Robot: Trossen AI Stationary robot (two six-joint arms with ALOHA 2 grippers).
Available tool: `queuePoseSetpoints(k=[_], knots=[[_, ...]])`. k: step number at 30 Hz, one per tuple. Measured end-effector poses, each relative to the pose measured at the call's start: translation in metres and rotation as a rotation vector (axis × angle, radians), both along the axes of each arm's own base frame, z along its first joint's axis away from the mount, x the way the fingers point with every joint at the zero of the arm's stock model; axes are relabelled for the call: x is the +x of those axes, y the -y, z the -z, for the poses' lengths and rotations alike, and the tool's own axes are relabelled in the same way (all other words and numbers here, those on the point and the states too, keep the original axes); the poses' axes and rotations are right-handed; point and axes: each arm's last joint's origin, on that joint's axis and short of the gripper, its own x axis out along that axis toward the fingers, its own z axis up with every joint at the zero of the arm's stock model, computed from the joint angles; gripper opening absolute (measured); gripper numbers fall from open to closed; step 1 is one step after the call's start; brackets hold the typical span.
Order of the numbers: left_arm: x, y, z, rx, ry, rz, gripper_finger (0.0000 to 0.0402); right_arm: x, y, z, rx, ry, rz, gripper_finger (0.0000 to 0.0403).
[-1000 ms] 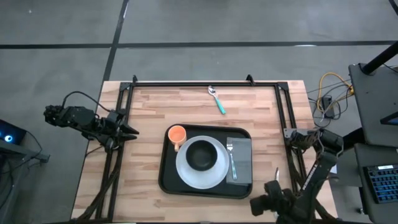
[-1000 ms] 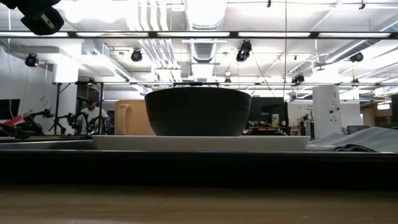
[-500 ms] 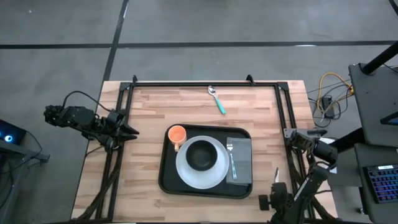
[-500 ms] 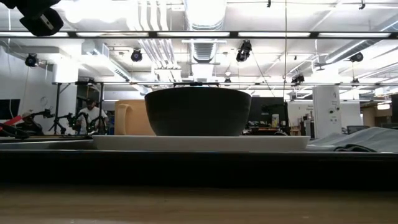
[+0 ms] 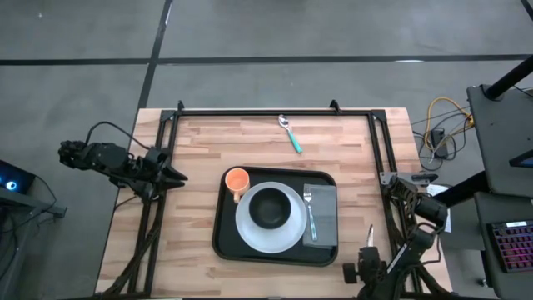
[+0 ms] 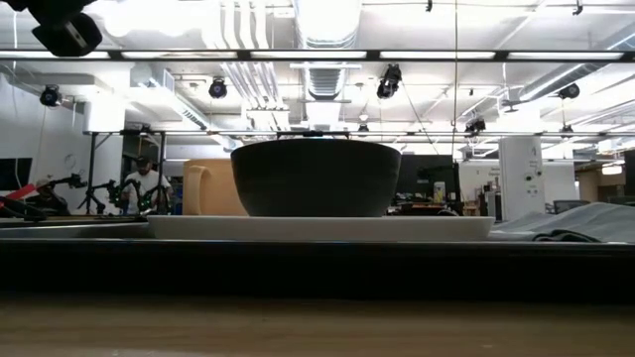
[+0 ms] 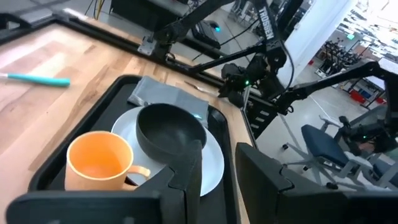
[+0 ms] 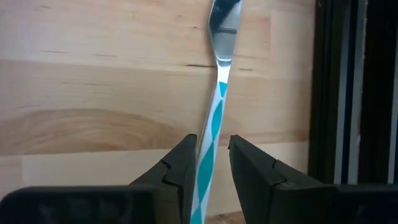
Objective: Set up tray
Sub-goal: Put the green knife on top of the gray napkin to the right of the green fork
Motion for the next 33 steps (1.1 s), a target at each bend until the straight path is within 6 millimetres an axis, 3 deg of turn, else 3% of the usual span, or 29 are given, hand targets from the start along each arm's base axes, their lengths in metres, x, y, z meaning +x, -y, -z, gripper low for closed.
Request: queuePoseSetpoints(k=[14,33], knots=[[0.015,0.006,-0.002,0.060,-0.046,0.015,0.0079,0.002,-0.002,0.007,0.057,0.039,0.050,0.0088],[0.014,0.006,-0.007,0.052,-0.038,0.033,0.0079,0.002,0.007,0.013,0.029,0.001,0.070,0.0099]])
